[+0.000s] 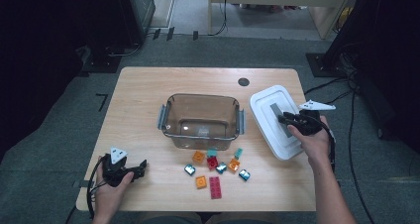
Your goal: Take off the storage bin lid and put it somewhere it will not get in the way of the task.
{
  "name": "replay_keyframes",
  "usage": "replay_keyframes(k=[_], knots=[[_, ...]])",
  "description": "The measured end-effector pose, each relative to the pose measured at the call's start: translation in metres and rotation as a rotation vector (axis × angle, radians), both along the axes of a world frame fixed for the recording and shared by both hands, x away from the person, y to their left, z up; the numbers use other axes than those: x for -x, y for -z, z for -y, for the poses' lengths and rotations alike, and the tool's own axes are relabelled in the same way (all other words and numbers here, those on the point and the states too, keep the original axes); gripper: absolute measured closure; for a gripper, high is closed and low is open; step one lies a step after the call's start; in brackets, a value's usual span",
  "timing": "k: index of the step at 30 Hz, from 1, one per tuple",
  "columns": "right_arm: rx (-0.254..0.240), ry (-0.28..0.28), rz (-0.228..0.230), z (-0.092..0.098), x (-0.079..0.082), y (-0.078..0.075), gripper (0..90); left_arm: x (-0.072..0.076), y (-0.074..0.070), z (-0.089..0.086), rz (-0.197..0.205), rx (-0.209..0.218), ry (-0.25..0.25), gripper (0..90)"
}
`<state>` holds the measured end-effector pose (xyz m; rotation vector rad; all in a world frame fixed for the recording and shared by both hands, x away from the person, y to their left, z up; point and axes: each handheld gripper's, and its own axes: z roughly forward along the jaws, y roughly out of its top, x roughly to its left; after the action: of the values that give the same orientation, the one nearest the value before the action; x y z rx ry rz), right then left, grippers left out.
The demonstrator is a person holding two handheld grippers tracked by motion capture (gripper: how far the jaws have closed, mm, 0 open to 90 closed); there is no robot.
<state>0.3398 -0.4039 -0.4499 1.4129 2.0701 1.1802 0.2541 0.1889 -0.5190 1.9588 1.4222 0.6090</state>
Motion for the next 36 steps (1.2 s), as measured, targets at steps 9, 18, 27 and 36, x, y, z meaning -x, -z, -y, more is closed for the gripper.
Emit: replay_keyframes(k=[9, 18, 27, 36], knots=[[0.030, 0.063, -0.024, 0.004, -0.005, 0.022, 68.3, 0.000, 0.000, 0.000, 0.001, 0.001, -0.001, 7.4], [0.069, 0.138, -0.075, -0.004, -0.016, 0.042, 68.2, 0.000, 0.000, 0.000, 0.000, 0.001, -0.001, 7.4], [0.061, 0.166, -0.113, -0.010, -0.022, 0.055, 68.1, 0.000, 0.000, 0.000, 0.000, 0.001, 0.000, 7.4], [0.006, 0.216, -0.115, -0.008, -0.023, 0.055, 61.3, 0.000, 0.000, 0.000, 0.000, 0.001, 0.000, 7.4]])
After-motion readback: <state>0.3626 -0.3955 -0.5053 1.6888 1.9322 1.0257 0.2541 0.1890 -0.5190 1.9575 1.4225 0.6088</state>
